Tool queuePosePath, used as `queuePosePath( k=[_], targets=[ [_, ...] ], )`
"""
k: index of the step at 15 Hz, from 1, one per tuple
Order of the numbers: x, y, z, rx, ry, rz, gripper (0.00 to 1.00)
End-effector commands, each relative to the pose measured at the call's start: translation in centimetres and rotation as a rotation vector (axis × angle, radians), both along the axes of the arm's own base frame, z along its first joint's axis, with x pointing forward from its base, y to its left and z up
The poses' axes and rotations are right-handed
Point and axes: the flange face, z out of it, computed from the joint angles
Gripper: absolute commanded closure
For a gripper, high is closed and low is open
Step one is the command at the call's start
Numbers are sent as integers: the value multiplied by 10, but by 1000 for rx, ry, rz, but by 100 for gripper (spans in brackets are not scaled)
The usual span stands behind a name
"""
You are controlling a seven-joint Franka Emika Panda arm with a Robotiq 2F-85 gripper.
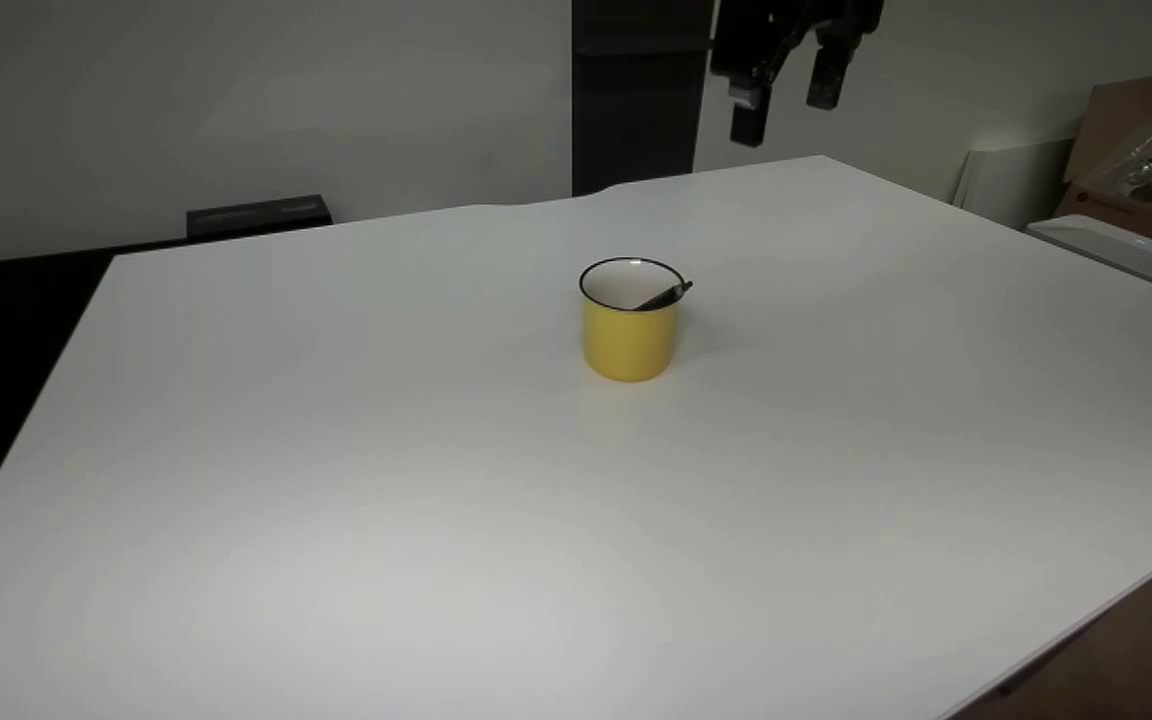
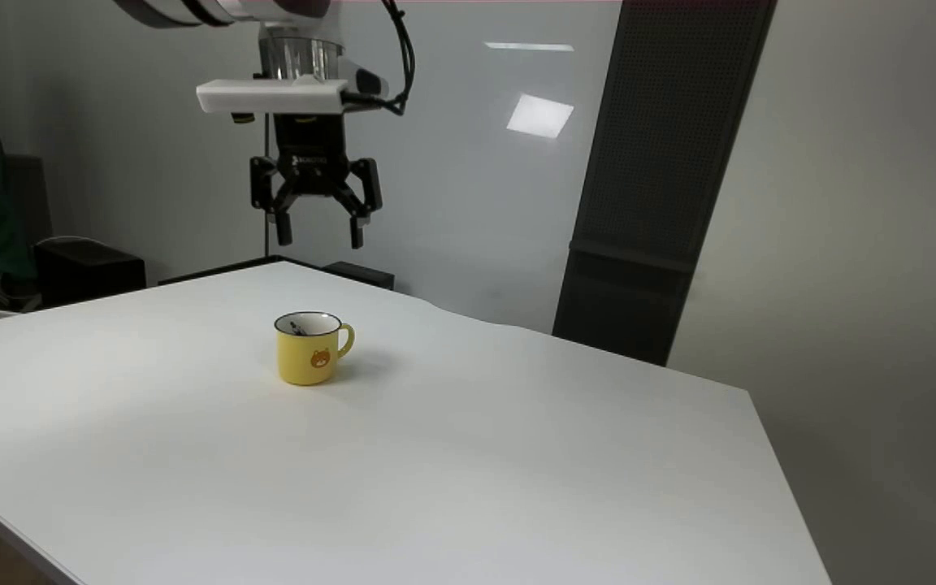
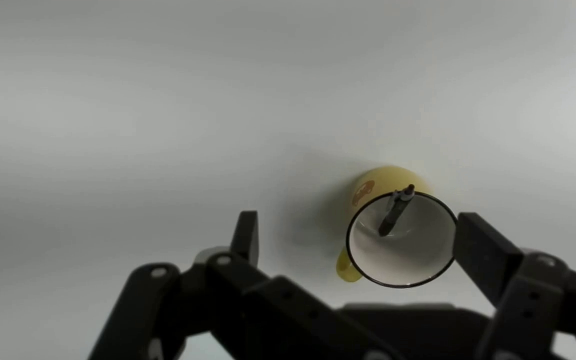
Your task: Take the black pen out of the yellow mug
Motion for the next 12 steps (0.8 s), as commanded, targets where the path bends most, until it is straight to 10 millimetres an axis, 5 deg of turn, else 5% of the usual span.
queuePosePath(
  k=[1,6,12],
  targets=[
    [16,7,-34,-32,2,8,0],
    [28,26,-77,-34,41,62,0],
    [39,46,-100,-23,68,98,0]
  ],
)
